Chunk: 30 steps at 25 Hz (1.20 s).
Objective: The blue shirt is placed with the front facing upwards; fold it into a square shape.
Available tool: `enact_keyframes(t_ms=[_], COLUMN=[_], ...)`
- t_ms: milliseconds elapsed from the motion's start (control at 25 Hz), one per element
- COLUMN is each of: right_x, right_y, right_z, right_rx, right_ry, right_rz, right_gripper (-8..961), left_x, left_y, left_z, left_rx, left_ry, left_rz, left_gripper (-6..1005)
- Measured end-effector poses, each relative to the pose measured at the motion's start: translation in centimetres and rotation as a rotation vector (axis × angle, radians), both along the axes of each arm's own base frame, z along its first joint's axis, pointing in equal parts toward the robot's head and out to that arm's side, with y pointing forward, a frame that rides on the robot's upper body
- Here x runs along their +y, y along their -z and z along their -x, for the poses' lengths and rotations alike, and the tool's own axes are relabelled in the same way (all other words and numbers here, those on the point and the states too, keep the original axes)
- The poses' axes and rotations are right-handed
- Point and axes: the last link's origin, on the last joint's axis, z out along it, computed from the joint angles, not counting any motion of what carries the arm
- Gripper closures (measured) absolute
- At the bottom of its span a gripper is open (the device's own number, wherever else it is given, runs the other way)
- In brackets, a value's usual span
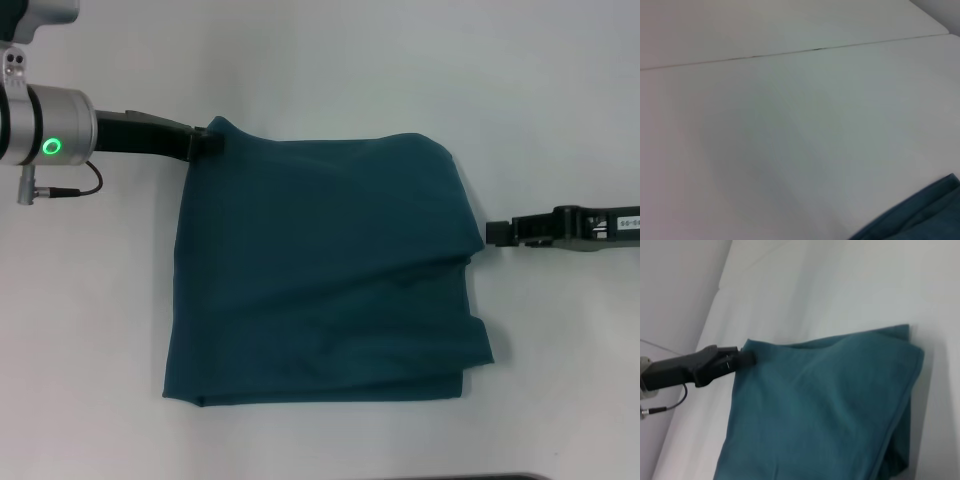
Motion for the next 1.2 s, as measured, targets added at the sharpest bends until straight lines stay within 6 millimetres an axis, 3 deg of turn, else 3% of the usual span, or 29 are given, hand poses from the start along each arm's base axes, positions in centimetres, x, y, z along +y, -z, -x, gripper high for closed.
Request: enact_keyframes(t_ms=[120, 480, 600, 800, 1200], right_x=[0.1, 0.4, 0.6, 0.8, -0.4], right_y=[-0.6, -2.1, -2.5, -2.5, -1.8], right_z=[-0.2, 0.1, 0.5, 1.4, 1.5], right_rx=[0.011, 0.045, 0.065, 0.102, 0.107], right_ry=[0.011, -0.016, -0.041, -0.092, -0.108], right_rz=[-0.026, -0.08, -0.103, -0.125, -0.037], right_gripper=[754, 435, 435, 435, 434], left_x=[0.0, 0.4, 0.3, -1.2, -5.9], left_y=[-0.1, -1.6, -2.7, -4.4, -5.5], left_z=[-0.1, 0.0, 0.2, 0.1, -0.3], left_rx=[-0.008, -0.022, -0.039, -0.105, -0.277], left_ry=[-0.012, -0.016, -0.024, -0.019, 0.085], left_rz=[0.001, -0.06, -0.102, -0.122, -0.025], left_gripper=[920, 620, 373, 147, 151])
